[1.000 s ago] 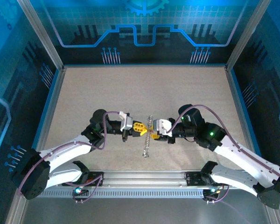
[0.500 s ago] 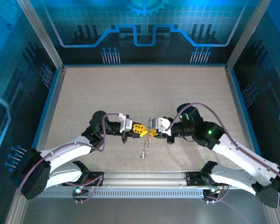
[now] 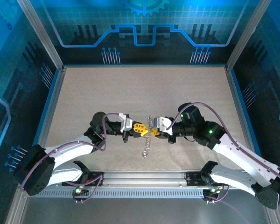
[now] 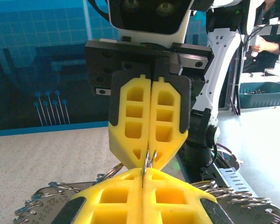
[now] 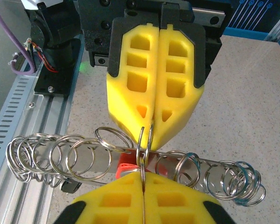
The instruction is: Put the keys on the keyring
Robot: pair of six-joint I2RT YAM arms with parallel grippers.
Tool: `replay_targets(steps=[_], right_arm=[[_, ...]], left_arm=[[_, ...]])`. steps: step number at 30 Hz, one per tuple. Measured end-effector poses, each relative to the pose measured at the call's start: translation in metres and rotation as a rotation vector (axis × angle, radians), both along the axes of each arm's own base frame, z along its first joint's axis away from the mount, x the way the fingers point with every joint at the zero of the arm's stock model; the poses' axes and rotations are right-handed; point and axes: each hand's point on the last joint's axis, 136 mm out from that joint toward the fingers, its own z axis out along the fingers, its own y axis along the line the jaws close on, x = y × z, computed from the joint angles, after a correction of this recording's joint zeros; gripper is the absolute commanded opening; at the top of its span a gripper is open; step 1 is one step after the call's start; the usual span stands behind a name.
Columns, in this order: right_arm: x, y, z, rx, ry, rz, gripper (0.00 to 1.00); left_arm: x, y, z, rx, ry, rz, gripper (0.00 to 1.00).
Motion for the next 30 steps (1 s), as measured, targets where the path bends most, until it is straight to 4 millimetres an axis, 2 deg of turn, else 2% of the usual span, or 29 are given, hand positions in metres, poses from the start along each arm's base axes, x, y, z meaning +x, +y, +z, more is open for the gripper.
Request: replay_targets(steps=[10,17,30], right_arm=[[-0.001,-0.002,0.0,0.005,0.02,0.006,0.01],[0.0,0.004,-0.005,-0.011,0.065,0.026,0.19],[-0.003,0.002,0.006,0.022,0.036,0.028,0.18]], left_arm=[[0.0,-0.001,0.001,-0.009,-0.01,-0.004,0.0],[0.002,-0.003,-0.001,-0.012,-0.005,-0.004,0.0],[0.003,-0.003,0.005,-0.037,-0.02,0.001,0.0]])
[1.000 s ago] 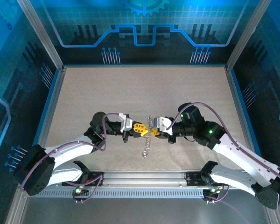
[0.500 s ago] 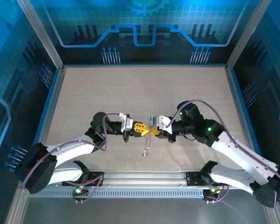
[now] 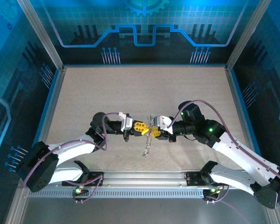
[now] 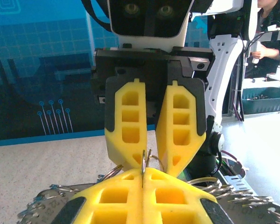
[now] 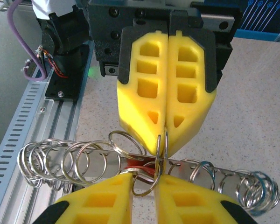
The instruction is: Put the keys on the keyring
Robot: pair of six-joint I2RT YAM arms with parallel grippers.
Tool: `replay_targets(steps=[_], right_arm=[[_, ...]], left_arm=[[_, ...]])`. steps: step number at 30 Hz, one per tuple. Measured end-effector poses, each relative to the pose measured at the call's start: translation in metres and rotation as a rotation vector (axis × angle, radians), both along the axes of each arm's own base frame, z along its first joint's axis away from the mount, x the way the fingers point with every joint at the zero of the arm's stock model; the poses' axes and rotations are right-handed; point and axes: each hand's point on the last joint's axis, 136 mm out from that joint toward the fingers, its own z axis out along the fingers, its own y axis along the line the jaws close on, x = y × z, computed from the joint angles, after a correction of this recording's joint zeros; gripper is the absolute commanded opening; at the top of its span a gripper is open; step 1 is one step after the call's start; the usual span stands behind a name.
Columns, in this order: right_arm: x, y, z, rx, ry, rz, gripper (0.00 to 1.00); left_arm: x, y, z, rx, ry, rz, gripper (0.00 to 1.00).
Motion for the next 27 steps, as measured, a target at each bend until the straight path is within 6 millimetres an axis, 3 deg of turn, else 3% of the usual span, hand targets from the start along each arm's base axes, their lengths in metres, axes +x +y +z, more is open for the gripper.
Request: replay_targets(steps=[7,13,27], right_arm=[[0.0,-0.001,0.004,0.011,-0.009,-0.004,0.17],[0.001,0.0,0.003,0.013,-0.006,-0.008,0.26],[0.001,-0.013,0.015,0.057,-0.077,-0.051,0.3]], left_arm=[[0.0,0.0,0.001,-0.005,-0.006,0.0,0.0],[0.002,-0.001,0.002,-0.015,0.005,0.002,0.0],[0.004,-0.002,0.001,-0.016,0.007,0.008,0.0]])
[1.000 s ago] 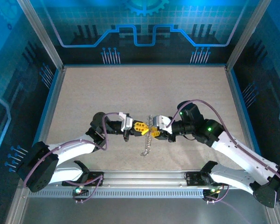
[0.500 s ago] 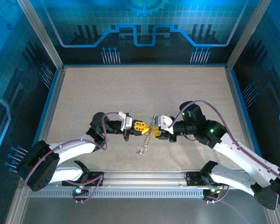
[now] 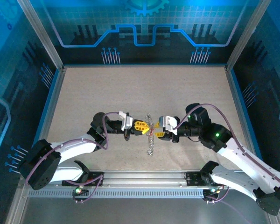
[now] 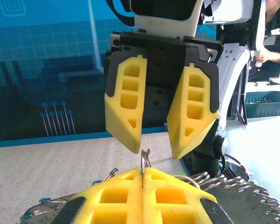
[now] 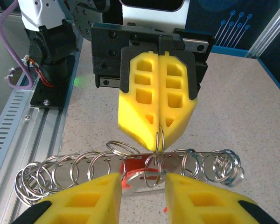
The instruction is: Put the keys on the keyring
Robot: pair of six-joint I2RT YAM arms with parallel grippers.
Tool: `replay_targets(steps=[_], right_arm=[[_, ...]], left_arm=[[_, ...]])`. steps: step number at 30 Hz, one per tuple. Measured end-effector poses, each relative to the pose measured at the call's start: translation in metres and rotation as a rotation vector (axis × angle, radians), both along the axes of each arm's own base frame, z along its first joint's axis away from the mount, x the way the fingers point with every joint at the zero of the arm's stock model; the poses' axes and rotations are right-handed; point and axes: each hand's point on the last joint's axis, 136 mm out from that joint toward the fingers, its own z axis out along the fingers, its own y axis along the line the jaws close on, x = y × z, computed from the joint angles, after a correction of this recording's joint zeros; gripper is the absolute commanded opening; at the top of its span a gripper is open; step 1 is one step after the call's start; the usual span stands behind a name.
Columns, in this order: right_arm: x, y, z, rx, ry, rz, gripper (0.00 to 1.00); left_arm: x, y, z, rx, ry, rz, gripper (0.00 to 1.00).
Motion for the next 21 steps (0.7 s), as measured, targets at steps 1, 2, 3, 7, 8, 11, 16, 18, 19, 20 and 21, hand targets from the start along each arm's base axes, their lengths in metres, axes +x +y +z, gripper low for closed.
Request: replay_targets(steps=[1,2,3,7,8,11,16,18,19,20,21], right_arm=[[0.0,0.0,0.0,0.001,-0.001,-0.001,0.28],[0.0,0.0,0.0,0.001,-0.001,-0.001,0.26],[0.0,0.0,0.001,0.002,-0.001,0.0,0.25],[0.002,0.003,0.001,0.008,-0.003,0.005,0.24],[0.003,0.004,0.0,0.006,-0.001,0.005,0.24],[0.006,0.006,-0.002,0.004,0.001,0.006,0.23],[0.009,0.009,-0.006,-0.003,0.008,0.008,0.16],[0.008,0.011,-0.006,-0.004,0.008,0.014,0.12],[0.008,0.011,-0.007,-0.004,0.009,0.015,0.11],[0.008,0.012,-0.007,-0.005,0.011,0.016,0.1],[0.008,0.012,-0.008,-0.007,0.013,0.017,0.1]], left_arm=[[0.0,0.0,0.0,0.0,0.0,0.0,0.0],[0.0,0.0,0.0,0.0,0.0,0.0,0.0],[0.0,0.0,0.0,0.0,0.0,0.0,0.0],[0.0,0.0,-0.001,0.001,0.002,0.0,0.0],[0.0,0.0,-0.001,0.001,0.002,0.0,0.0],[0.0,0.0,-0.001,0.001,0.006,-0.001,0.0],[0.0,0.0,-0.001,0.001,0.017,-0.002,0.0],[0.0,0.0,-0.001,0.002,0.021,-0.003,0.0],[0.0,0.0,-0.001,0.001,0.021,-0.003,0.0],[0.0,0.0,-0.001,0.002,0.024,-0.003,0.0],[0.0,0.0,-0.001,0.002,0.025,-0.004,0.0]])
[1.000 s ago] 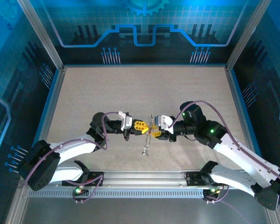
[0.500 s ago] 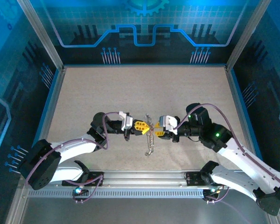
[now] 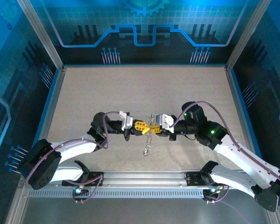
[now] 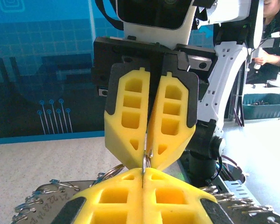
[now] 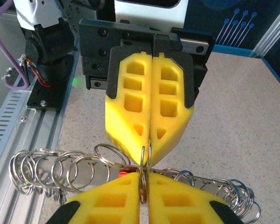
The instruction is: Put the keys on the keyring
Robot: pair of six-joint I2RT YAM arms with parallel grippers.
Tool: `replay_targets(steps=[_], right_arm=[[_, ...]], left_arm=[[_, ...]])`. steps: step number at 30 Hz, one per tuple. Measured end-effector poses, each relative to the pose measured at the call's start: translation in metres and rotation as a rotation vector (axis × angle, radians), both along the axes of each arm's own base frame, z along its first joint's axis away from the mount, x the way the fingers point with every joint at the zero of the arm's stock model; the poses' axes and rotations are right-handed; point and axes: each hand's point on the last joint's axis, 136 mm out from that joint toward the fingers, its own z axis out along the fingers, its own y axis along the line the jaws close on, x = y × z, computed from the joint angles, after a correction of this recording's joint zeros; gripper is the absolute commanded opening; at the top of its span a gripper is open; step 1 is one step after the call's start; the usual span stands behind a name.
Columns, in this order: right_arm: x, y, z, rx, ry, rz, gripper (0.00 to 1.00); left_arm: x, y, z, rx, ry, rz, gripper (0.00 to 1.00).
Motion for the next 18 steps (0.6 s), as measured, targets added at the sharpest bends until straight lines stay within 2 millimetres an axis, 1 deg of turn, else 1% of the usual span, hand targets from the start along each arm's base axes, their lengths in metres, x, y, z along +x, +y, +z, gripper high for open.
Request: replay_targets(steps=[5,8,11,12,17,18], right_arm=[[0.0008,0.0012,-0.0024,-0.009,0.001,-0.003,0.1],[0.0015,0.0025,-0.0039,-0.013,0.003,-0.005,0.16],[0.0012,0.0059,-0.0057,-0.011,0.0,0.004,0.16],[0.0017,0.0062,-0.0062,-0.01,-0.002,0.003,0.15],[0.0035,0.0062,-0.0073,-0.009,0.005,-0.008,0.0],[0.0038,0.0064,-0.0077,-0.009,0.006,-0.009,0.0]], left_arm=[[0.0009,-0.0005,-0.0017,0.002,0.005,0.0,0.0],[0.0013,-0.0009,-0.0024,0.003,0.006,0.0,0.0],[0.0016,-0.0009,-0.0029,0.004,0.007,0.001,0.0],[0.0018,-0.001,-0.0033,0.004,0.008,0.001,0.0],[0.0023,-0.001,-0.0049,0.007,0.013,0.002,0.0],[0.0025,-0.0008,-0.0049,0.007,0.013,0.003,0.0]])
